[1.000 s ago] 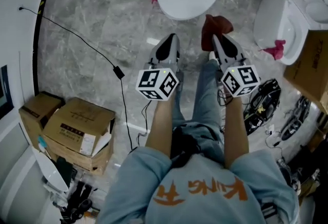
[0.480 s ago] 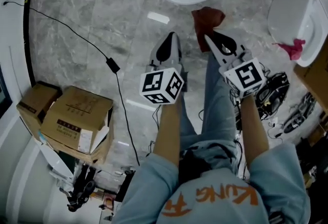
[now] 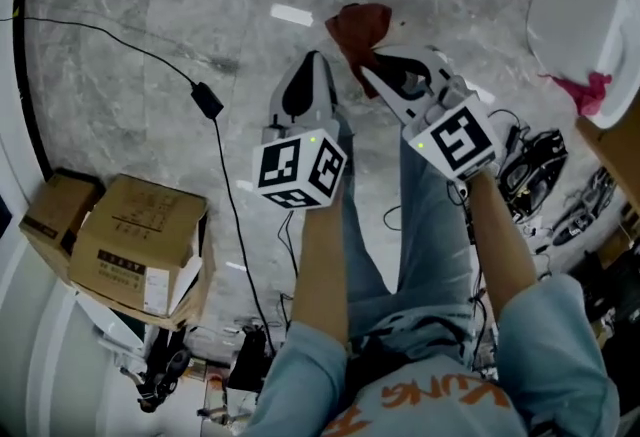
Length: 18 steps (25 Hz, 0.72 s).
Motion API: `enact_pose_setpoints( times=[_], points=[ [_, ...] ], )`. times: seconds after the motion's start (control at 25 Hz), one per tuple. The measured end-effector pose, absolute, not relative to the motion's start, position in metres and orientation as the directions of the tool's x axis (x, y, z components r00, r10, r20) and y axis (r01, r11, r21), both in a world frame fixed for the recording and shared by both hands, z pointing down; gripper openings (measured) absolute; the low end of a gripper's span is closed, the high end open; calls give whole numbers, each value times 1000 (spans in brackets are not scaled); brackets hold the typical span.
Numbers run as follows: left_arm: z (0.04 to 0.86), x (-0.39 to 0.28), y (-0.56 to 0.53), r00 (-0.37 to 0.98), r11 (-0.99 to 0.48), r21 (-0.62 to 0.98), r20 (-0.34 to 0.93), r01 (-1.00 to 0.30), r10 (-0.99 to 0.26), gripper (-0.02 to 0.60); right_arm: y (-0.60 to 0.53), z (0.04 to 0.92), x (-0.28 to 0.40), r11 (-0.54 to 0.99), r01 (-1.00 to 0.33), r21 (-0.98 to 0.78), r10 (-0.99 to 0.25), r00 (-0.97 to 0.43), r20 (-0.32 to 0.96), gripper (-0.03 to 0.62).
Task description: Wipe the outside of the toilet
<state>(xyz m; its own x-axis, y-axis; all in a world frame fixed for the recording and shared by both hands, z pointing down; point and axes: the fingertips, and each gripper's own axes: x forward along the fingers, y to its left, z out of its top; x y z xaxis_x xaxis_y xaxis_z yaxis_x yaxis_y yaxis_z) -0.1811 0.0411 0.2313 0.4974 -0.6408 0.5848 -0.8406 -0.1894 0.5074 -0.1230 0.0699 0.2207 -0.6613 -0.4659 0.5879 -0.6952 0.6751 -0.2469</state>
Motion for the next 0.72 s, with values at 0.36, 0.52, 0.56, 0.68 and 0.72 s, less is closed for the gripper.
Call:
enact_pose_setpoints(
  times=[0.36,0.52,0.56,0.68,0.72],
  points=[
    [278,-172,52,478,-188,468,640,-864,-602,-5,53,292,-112,692,-685,-228,-445,-653,613,40],
    [293,-165,57,432,-163,425,674,-890,-599,-5,48,311,-100,694,-680,-236,-438,-660,610,40],
    [295,-161,57,428,-159,423,676,-892,-600,-5,45,313,-95,694,-680,-235,-443,-661,605,40],
    [302,-147,58,421,-150,420,681,-895,-599,-5,31,318,-72,665,-711,-229,-486,-645,590,40],
    [305,-140,58,418,-147,419,683,-896,-599,-5,27,319,-64,653,-722,-228,-499,-637,588,40]
  ],
)
